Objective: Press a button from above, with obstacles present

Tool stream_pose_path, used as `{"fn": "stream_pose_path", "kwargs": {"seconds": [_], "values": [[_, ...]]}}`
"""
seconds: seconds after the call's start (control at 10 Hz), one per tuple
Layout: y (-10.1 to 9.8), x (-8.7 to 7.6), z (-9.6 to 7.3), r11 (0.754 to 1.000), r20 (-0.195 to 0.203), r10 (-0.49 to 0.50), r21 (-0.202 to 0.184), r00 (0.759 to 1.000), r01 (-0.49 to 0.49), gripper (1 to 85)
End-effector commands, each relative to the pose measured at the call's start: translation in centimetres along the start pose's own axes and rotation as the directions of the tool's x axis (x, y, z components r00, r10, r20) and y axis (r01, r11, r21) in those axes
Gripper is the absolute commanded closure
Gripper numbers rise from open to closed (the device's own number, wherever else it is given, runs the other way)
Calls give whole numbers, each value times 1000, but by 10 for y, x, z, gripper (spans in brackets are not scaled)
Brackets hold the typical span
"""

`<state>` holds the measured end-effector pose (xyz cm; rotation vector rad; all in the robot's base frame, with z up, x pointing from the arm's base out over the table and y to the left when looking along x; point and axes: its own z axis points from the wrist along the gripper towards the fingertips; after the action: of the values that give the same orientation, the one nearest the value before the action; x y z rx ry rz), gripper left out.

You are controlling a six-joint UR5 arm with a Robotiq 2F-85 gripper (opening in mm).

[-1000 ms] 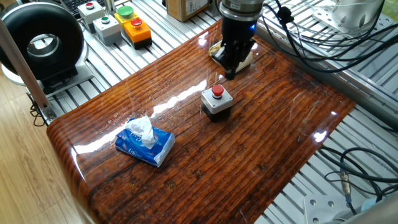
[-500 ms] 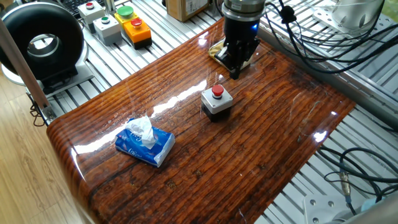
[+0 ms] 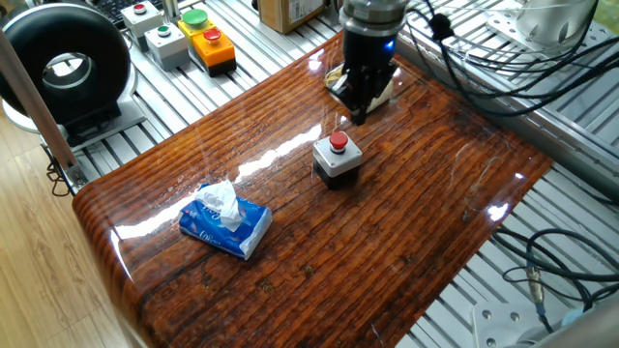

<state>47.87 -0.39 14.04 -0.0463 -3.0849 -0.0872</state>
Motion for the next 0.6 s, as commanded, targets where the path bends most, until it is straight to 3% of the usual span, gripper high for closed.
{"fn": "stream_pose_path", "kwargs": {"seconds": [0.0,0.5], "values": [[-4,-7,20,1000,10,-4,5,1000,4,843],[-10,-14,29,1000,24,-12,14,1000,11,843]]}}
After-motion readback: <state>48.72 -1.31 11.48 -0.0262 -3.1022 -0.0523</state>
